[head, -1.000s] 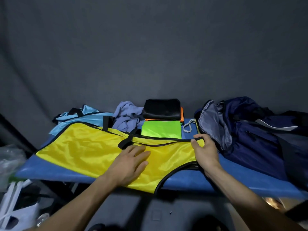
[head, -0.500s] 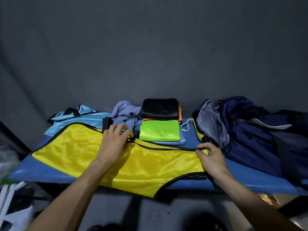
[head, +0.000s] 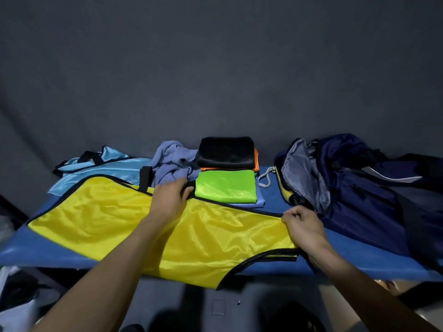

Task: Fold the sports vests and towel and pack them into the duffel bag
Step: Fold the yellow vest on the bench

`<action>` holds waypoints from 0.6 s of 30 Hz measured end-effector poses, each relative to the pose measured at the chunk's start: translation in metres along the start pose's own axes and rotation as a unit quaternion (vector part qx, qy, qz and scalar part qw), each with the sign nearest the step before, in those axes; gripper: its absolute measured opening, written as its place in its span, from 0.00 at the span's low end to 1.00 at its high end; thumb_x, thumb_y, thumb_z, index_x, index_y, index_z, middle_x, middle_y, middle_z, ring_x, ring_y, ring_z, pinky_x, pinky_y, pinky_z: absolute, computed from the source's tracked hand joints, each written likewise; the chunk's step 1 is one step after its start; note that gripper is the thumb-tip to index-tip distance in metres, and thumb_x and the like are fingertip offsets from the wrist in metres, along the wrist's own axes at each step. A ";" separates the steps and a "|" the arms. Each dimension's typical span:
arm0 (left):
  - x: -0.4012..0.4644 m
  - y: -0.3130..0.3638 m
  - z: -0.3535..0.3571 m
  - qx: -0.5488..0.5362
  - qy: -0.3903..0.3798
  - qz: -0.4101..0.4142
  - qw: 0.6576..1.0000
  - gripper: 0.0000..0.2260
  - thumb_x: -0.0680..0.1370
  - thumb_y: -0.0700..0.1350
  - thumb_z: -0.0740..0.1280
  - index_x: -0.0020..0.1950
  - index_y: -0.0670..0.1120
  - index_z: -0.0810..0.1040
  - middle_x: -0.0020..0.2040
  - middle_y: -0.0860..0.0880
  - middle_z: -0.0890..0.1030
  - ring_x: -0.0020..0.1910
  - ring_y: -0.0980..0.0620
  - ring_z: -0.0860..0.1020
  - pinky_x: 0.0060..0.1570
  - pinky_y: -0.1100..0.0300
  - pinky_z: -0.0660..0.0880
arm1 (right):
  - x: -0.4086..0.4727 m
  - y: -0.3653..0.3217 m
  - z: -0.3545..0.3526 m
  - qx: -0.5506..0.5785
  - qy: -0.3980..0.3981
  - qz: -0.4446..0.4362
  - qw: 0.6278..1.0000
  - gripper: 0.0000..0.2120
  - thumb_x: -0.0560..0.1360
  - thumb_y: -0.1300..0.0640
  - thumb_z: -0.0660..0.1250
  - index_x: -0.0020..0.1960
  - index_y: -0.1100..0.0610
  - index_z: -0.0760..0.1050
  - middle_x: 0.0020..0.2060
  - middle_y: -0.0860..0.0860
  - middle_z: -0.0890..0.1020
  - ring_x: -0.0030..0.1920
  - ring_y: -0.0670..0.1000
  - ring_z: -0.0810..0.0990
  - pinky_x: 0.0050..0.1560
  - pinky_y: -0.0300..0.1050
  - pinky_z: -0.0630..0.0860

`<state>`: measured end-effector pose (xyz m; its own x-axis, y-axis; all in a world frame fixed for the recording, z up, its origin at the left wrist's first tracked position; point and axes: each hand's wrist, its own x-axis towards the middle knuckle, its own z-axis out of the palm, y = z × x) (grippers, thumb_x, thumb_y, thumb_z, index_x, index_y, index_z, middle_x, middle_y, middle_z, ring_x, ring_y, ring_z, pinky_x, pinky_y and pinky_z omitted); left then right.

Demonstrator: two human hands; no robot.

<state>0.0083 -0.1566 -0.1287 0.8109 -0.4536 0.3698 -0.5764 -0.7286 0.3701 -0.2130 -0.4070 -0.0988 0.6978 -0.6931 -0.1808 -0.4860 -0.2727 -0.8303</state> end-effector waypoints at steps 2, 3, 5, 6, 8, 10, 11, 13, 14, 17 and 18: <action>-0.003 0.002 0.005 0.007 0.024 0.003 1.000 0.11 0.83 0.51 0.63 0.43 0.51 0.70 0.35 0.51 0.75 0.37 0.45 0.76 0.41 0.52 0.66 | 0.000 -0.002 0.001 -0.020 0.000 -0.001 1.000 0.05 0.80 0.58 0.63 0.49 0.54 0.78 0.43 0.51 0.82 0.41 0.51 0.78 0.40 0.46 0.72; -0.003 0.002 0.005 0.004 0.026 -0.003 1.000 0.10 0.84 0.51 0.62 0.44 0.51 0.71 0.37 0.51 0.76 0.39 0.46 0.76 0.43 0.51 0.67 | 0.001 -0.003 0.002 -0.028 0.002 -0.003 1.000 0.06 0.81 0.58 0.62 0.49 0.54 0.77 0.42 0.51 0.81 0.41 0.51 0.78 0.41 0.47 0.73; -0.003 0.002 0.001 -0.003 0.029 -0.014 0.999 0.07 0.84 0.52 0.62 0.52 0.51 0.76 0.44 0.52 0.79 0.46 0.47 0.75 0.48 0.51 0.66 | 0.001 -0.003 0.003 -0.037 0.007 -0.007 0.999 0.07 0.81 0.58 0.60 0.49 0.53 0.76 0.42 0.52 0.81 0.41 0.53 0.79 0.43 0.50 0.73; -0.004 0.002 -0.001 -0.001 0.036 -0.014 0.999 0.07 0.84 0.53 0.62 0.56 0.51 0.76 0.48 0.52 0.79 0.49 0.48 0.74 0.49 0.52 0.64 | 0.000 -0.004 0.003 -0.040 0.009 -0.010 0.999 0.07 0.82 0.58 0.59 0.49 0.53 0.76 0.42 0.52 0.81 0.41 0.53 0.78 0.43 0.50 0.73; -0.008 0.001 -0.009 0.004 0.039 0.003 0.999 0.09 0.83 0.53 0.64 0.59 0.50 0.76 0.52 0.52 0.77 0.52 0.48 0.72 0.50 0.53 0.63 | -0.001 -0.004 0.003 -0.044 0.009 -0.012 0.999 0.07 0.82 0.57 0.59 0.50 0.53 0.75 0.42 0.52 0.80 0.42 0.53 0.78 0.44 0.51 0.73; -0.014 -0.002 -0.017 0.002 0.039 0.034 0.999 0.08 0.83 0.52 0.65 0.58 0.50 0.76 0.52 0.53 0.76 0.51 0.50 0.70 0.48 0.54 0.63 | -0.002 -0.005 0.003 -0.049 0.008 -0.014 0.999 0.06 0.82 0.58 0.60 0.50 0.53 0.75 0.42 0.52 0.80 0.42 0.53 0.78 0.44 0.50 0.72; -0.017 -0.005 -0.023 0.007 0.041 0.049 0.998 0.06 0.82 0.50 0.66 0.57 0.50 0.76 0.51 0.53 0.76 0.50 0.52 0.70 0.47 0.54 0.63 | -0.003 -0.006 0.003 -0.050 0.007 -0.015 0.999 0.06 0.81 0.58 0.60 0.50 0.53 0.75 0.42 0.52 0.80 0.42 0.53 0.78 0.44 0.51 0.72; -0.021 -0.012 -0.033 0.023 0.058 0.056 0.997 0.04 0.81 0.43 0.68 0.54 0.50 0.76 0.50 0.52 0.76 0.48 0.51 0.71 0.46 0.54 0.66 | -0.004 -0.007 0.003 -0.053 0.007 -0.018 0.998 0.06 0.81 0.58 0.60 0.50 0.53 0.75 0.42 0.52 0.81 0.42 0.53 0.79 0.45 0.51 0.73; -0.022 -0.016 -0.039 0.024 0.075 0.034 0.996 0.07 0.79 0.40 0.69 0.53 0.49 0.75 0.49 0.51 0.76 0.47 0.49 0.71 0.46 0.53 0.68 | -0.005 -0.007 0.003 -0.054 0.008 -0.021 0.998 0.06 0.82 0.58 0.60 0.51 0.53 0.75 0.42 0.52 0.81 0.42 0.54 0.79 0.45 0.52 0.74; -0.023 -0.032 -0.050 -0.017 0.117 -0.112 0.987 0.11 0.74 0.38 0.71 0.53 0.46 0.74 0.49 0.49 0.75 0.48 0.46 0.73 0.47 0.48 0.73 | -0.007 -0.008 0.003 -0.054 0.008 -0.028 0.998 0.05 0.82 0.58 0.60 0.52 0.53 0.75 0.42 0.52 0.80 0.41 0.55 0.79 0.43 0.51 0.74; -0.022 -0.038 -0.051 -0.044 0.117 -0.163 0.979 0.12 0.74 0.40 0.72 0.55 0.45 0.74 0.50 0.48 0.76 0.49 0.45 0.75 0.47 0.46 0.75 | -0.008 -0.009 0.003 -0.054 0.008 -0.029 0.998 0.05 0.81 0.58 0.60 0.52 0.53 0.75 0.42 0.52 0.80 0.41 0.55 0.79 0.43 0.51 0.74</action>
<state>0.0075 -0.0926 -0.1069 0.9132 -0.0671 0.4020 -0.3067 -0.7627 0.5694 -0.2124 -0.3971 -0.0917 0.7182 -0.6845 -0.1252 -0.4995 -0.3820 -0.7775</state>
